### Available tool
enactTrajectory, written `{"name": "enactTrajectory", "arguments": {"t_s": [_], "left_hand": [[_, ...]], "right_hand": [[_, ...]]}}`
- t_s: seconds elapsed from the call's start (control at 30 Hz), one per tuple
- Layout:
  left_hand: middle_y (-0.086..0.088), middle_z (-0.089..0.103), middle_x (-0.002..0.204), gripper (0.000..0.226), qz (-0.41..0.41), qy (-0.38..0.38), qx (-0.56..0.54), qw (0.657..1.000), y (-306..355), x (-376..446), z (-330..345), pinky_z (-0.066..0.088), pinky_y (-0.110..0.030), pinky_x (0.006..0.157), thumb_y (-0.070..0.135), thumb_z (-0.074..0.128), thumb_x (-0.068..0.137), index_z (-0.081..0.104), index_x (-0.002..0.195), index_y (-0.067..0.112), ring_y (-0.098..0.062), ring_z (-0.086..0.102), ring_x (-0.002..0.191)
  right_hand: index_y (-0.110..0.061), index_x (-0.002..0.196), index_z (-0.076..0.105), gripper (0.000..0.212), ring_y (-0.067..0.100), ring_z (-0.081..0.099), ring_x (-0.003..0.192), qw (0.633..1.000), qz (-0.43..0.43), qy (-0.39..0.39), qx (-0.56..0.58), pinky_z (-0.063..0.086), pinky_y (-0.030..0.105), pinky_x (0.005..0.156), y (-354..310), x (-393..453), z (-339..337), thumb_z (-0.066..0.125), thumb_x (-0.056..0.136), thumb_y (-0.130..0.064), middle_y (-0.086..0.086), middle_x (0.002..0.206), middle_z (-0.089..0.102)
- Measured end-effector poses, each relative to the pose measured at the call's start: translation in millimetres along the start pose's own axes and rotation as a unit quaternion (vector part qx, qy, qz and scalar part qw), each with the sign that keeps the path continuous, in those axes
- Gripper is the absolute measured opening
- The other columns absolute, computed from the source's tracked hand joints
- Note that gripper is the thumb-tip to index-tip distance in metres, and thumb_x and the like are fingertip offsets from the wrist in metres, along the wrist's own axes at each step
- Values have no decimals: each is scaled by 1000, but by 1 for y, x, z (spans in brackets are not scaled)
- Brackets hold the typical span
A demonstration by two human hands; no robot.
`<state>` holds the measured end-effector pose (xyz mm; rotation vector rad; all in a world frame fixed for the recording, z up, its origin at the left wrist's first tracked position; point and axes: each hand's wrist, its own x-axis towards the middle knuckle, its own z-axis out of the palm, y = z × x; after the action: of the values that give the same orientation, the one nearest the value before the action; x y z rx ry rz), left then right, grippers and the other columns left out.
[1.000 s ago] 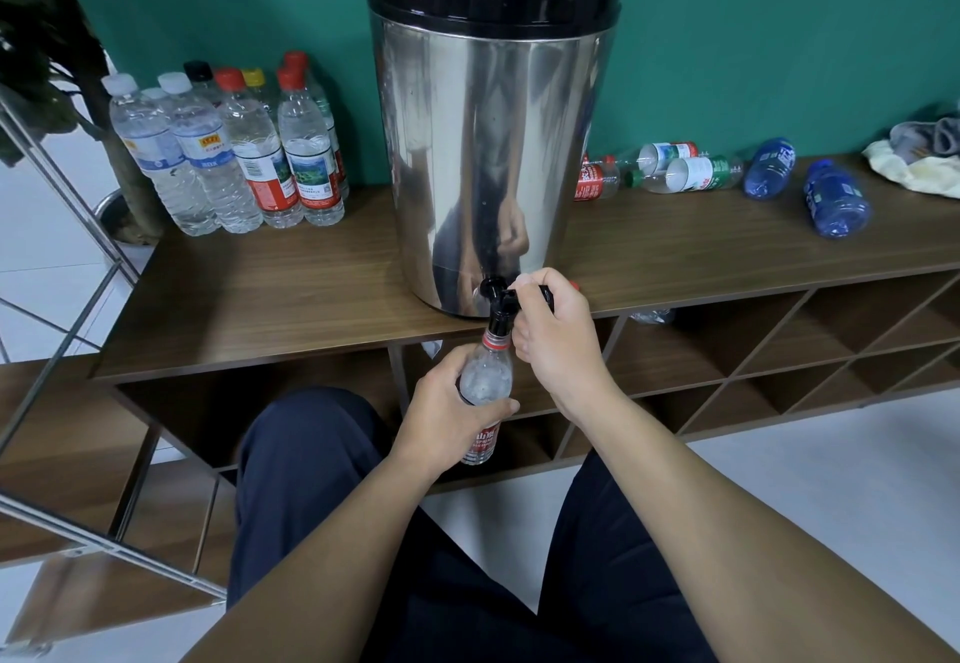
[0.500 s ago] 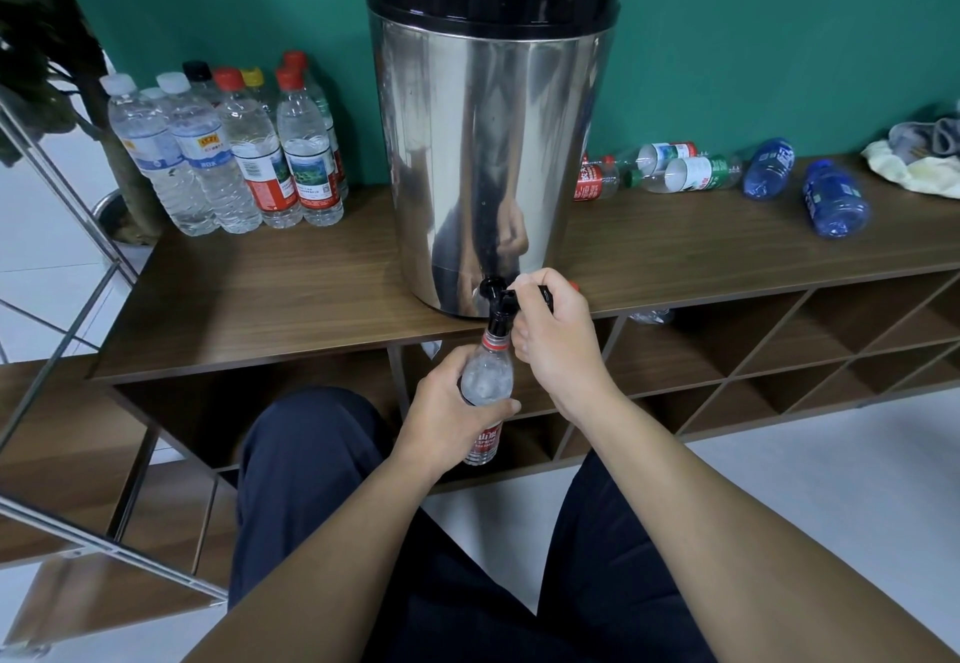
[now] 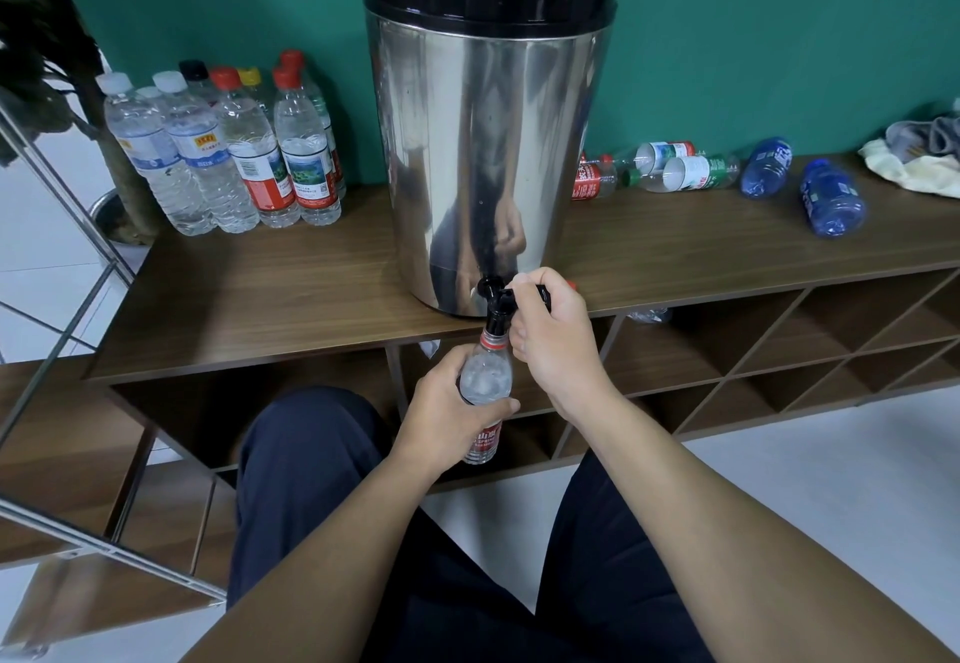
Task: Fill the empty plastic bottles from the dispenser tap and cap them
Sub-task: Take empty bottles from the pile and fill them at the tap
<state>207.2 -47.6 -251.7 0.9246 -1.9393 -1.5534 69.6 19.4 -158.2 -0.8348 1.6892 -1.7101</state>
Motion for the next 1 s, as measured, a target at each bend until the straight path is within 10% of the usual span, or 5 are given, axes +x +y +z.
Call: {"name": "enactTrajectory", "arguments": {"t_s": [1.0], "left_hand": [[18, 78, 120, 63, 8, -3, -5, 1000, 0, -1, 0, 58, -31, 99, 22, 101, 81, 68, 131, 42, -1, 74, 112]], "right_hand": [[-23, 93, 64, 25, 10, 44, 57, 998, -36, 23, -55, 37, 37, 61, 2, 1, -1, 57, 112, -38, -11, 59, 48]]}}
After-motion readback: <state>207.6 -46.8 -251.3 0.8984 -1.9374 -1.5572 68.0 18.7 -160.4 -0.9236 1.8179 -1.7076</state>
